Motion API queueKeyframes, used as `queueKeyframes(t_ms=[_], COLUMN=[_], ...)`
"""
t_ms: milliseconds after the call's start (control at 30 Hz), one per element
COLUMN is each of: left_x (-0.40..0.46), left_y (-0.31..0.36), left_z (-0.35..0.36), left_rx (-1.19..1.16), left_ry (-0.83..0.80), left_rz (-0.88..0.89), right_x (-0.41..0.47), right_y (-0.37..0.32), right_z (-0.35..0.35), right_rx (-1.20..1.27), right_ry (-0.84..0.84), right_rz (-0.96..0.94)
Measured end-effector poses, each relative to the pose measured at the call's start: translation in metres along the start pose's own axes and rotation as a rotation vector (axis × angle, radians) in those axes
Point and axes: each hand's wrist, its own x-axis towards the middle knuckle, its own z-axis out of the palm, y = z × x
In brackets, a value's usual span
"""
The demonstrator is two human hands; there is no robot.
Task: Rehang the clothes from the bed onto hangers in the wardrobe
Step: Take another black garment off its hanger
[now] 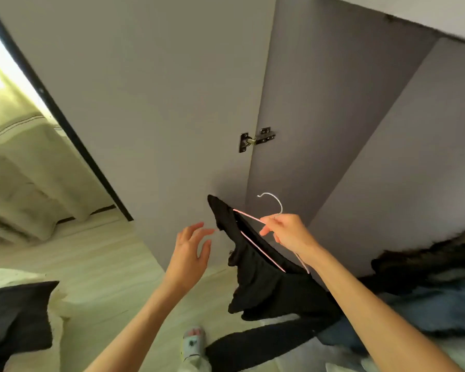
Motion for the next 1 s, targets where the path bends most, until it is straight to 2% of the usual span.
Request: queueKeyframes(t_ms=[167, 367, 467, 600, 800, 900, 1000], left_x=[-0.039, -0.112, -0.154, -0.217, -0.313, -0.353, -0.387], left_y=[-0.046, -0.095, -0.113, -0.142, -0.168, -0.174, -0.178], left_z=[-0.040, -0.096, -0.125, -0.162, -0.193, -0.206, -0.213], left_rx=[0.170, 0.360, 0.356, 0.338, 0.285, 0.272, 0.245], left_ry=[0.218, 0.181, 0.337, 0.581, 0.799, 0.894, 0.992], left_rz=[-0.159, -0.235, -0.347, -0.565, -0.851, -1.021, -1.172], right_x=[0.000, -0.015, -0.024, -0.054, -0.081, -0.080, -0.093], right_y=[-0.045, -0.110, -0.140, -0.167, -0.183, -0.182, -0.182], right_z=[0.052, 0.147, 0.206, 0.291, 0.391, 0.432, 0.473], right_rx=[-0.193, -0.309, -0.281, -0.301, -0.598, -0.718, -0.723], right_ry=[-0.204, -0.520, -0.678, -0.807, -0.859, -0.872, -0.831], right_rz=[-0.218, -0.441, -0.512, -0.673, -1.112, -1.178, -1.342])
